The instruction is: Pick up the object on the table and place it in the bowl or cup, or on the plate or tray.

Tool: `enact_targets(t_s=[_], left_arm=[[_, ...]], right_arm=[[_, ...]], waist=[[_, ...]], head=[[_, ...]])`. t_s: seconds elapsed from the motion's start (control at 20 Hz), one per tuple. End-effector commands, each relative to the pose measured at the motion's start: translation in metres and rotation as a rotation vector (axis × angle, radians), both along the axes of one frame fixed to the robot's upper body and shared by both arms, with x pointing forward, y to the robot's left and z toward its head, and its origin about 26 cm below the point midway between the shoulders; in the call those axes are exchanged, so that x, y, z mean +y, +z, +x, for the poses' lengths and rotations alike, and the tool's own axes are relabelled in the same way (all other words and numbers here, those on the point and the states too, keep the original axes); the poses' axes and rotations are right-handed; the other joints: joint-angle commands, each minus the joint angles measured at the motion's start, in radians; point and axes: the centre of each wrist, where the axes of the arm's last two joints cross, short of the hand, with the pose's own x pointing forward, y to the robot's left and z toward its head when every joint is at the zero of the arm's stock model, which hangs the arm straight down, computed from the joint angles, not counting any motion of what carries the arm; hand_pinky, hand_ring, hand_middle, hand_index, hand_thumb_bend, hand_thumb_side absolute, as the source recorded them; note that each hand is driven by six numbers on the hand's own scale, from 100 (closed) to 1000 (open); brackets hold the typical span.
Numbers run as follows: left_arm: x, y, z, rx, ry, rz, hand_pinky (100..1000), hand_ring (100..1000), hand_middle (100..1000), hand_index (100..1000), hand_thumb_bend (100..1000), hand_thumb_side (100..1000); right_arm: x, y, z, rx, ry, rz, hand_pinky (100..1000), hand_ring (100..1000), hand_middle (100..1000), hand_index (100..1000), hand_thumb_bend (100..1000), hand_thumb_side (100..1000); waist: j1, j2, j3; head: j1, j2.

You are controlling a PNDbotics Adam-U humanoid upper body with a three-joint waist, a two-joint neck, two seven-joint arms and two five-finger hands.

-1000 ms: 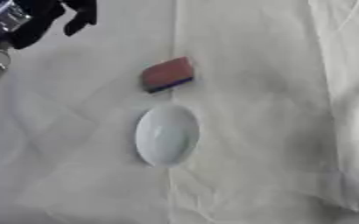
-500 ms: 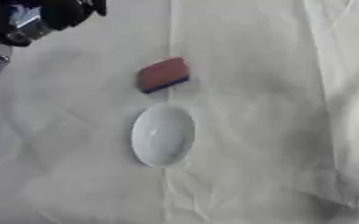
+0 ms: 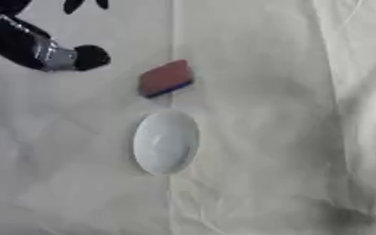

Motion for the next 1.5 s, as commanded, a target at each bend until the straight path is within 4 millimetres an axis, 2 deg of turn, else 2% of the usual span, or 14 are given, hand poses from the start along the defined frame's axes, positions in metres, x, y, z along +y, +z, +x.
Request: enact_targets(t_s=[0.05, 0.3, 0.45, 0.55, 0.65, 0.75, 0.85, 0.9, 0.95, 1.1, 1.3, 1.35, 1.5], left_arm=[[0.001, 0.014, -0.003, -0.067, 0.045, 0.064, 156, 487, 618, 746, 549, 429], [-0.005, 0.027, -0.004, -0.165, 0.13, 0.12, 163, 486, 618, 748, 601, 395], [-0.005, 0.029, 0.006, -0.234, 0.22, 0.158, 159, 475, 599, 738, 665, 366], [-0.003, 0.03, 0.014, -0.306, 0.276, 0.22, 211, 498, 611, 755, 716, 392], [0.0, 0.029, 0.023, -0.379, 0.343, 0.333, 225, 505, 622, 768, 731, 419], [0.002, 0.028, 0.032, -0.419, 0.395, 0.426, 226, 507, 632, 777, 736, 443], [0.006, 0.026, 0.041, -0.428, 0.431, 0.504, 282, 532, 645, 790, 738, 474], [0.007, 0.025, 0.045, -0.428, 0.441, 0.535, 271, 526, 642, 788, 738, 470], [0.008, 0.024, 0.048, -0.425, 0.449, 0.568, 317, 552, 660, 803, 740, 498], [0.009, 0.022, 0.054, -0.417, 0.461, 0.638, 350, 573, 676, 815, 747, 528], [0.008, 0.022, 0.055, -0.407, 0.457, 0.706, 371, 583, 683, 820, 741, 557], [0.008, 0.022, 0.054, -0.403, 0.445, 0.73, 381, 584, 696, 822, 719, 593], [0.003, 0.02, 0.044, -0.36, 0.368, 0.786, 368, 576, 700, 821, 692, 619]], right_arm=[[0.001, 0.01, -0.003, -0.035, 0.005, -0.019, 682, 749, 945, 982, 100, 593], [0.0, 0.009, -0.004, -0.03, 0.003, -0.024, 682, 749, 945, 983, 100, 594], [0.002, 0.01, -0.004, -0.029, 0.01, -0.028, 682, 749, 945, 983, 100, 594], [0.003, 0.01, -0.004, -0.03, 0.015, -0.03, 681, 749, 944, 982, 100, 594], [0.004, 0.011, -0.004, -0.031, 0.019, -0.034, 681, 749, 944, 982, 100, 594], [0.005, 0.011, -0.005, -0.031, 0.021, -0.038, 681, 749, 944, 983, 100, 594], [0.005, 0.012, -0.005, -0.032, 0.024, -0.043, 681, 749, 944, 983, 100, 598], [0.006, 0.012, -0.005, -0.033, 0.025, -0.044, 681, 749, 944, 983, 100, 594], [0.006, 0.012, -0.005, -0.034, 0.026, -0.046, 681, 748, 944, 982, 100, 594], [0.006, 0.013, -0.005, -0.036, 0.027, -0.048, 681, 748, 944, 983, 100, 594], [0.006, 0.013, -0.006, -0.034, 0.024, -0.05, 681, 748, 944, 983, 100, 595], [0.006, 0.013, -0.006, -0.035, 0.023, -0.051, 681, 748, 944, 983, 100, 595], [0.004, 0.014, -0.006, -0.034, 0.014, -0.051, 682, 749, 945, 984, 100, 596]], waist=[[-0.004, -0.022, 0.002], [0.002, -0.026, 0.006], [0.007, -0.028, 0.0], [0.011, -0.03, -0.004], [0.016, -0.031, -0.008], [0.02, -0.032, -0.011], [0.025, -0.033, -0.014], [0.027, -0.033, -0.015], [0.029, -0.033, -0.016], [0.033, -0.033, -0.018], [0.036, -0.034, -0.016], [0.037, -0.034, -0.015], [0.04, -0.033, -0.01]], head=[[-0.007, -0.004], [-0.01, -0.004], [-0.011, -0.004], [-0.011, -0.004], [-0.012, -0.004], [-0.012, -0.004], [-0.013, -0.004], [-0.014, -0.004], [-0.015, -0.004], [-0.019, -0.004], [-0.028, -0.004], [-0.032, -0.004], [-0.045, -0.004]])
